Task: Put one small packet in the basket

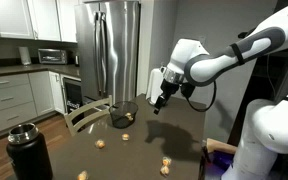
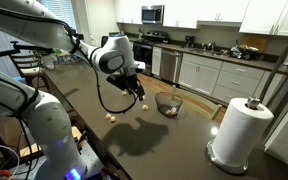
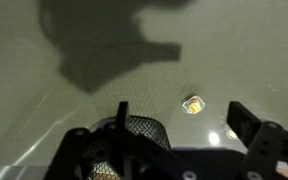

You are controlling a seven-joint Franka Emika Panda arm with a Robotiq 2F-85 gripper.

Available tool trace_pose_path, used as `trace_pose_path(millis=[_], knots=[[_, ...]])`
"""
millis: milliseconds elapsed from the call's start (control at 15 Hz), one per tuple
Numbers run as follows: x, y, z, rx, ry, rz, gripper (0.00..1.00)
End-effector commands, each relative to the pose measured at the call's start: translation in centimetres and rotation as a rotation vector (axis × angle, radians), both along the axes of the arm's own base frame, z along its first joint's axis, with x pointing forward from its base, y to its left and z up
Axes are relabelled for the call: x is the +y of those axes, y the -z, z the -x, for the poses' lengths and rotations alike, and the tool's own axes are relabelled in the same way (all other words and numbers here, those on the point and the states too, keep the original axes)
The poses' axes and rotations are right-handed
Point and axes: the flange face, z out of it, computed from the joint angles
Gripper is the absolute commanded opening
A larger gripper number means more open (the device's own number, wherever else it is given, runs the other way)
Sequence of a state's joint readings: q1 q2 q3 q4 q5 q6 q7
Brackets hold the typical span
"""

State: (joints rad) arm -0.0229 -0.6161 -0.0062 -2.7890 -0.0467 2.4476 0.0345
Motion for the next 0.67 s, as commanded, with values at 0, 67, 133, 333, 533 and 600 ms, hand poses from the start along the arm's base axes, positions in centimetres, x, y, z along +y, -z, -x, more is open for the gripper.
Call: trace_pose_path(millis=[0, 67, 133, 333, 533, 600], knots=[[-0.01, -0.08, 0.0, 0.001, 0.0, 0.0, 1.0], [-0.01, -0.08, 0.0, 0.001, 0.0, 0.0, 1.0], [-0.01, -0.08, 0.0, 0.001, 0.0, 0.0, 1.0], [-0.01, -0.08, 0.0, 0.001, 0.0, 0.0, 1.0], [0.21, 0.07, -0.48, -0.001, -0.013, 0.005, 1.0], [0.35, 0.12, -0.73, 0.003, -0.02, 0.003, 1.0]])
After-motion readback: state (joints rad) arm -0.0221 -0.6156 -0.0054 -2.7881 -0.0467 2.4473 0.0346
